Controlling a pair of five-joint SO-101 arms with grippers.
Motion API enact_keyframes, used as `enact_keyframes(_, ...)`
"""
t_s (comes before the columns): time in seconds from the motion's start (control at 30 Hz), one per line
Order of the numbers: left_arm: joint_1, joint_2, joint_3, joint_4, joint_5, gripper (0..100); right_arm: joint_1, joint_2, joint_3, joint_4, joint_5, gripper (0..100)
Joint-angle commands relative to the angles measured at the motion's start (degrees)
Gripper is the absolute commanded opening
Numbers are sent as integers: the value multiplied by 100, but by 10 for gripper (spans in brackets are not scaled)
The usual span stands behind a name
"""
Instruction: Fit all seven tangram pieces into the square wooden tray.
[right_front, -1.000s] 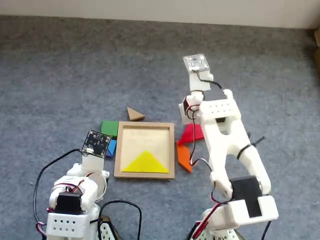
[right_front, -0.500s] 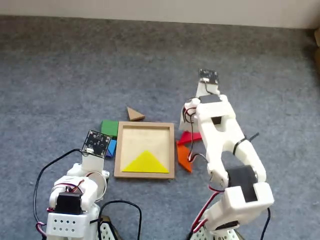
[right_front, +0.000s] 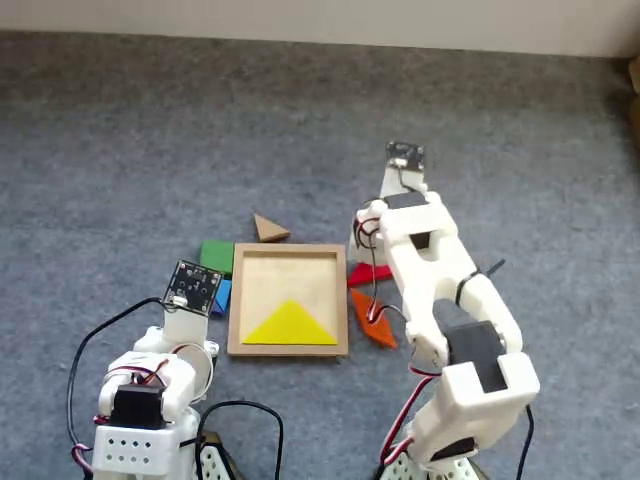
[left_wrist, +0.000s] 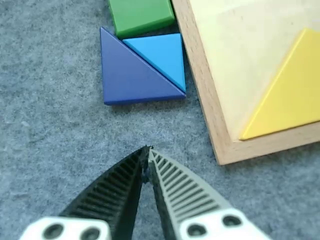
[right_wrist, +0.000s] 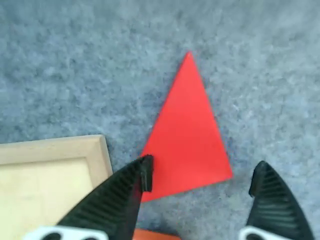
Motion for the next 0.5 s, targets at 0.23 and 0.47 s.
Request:
enact_keyframes(0.23,40,-215,110,18,-26,5,-163,-1103,-13,-57,-624,308)
enact_keyframes(0.47,40,-215,110,18,-26,5,-163,-409,-48,-374,-1345,309)
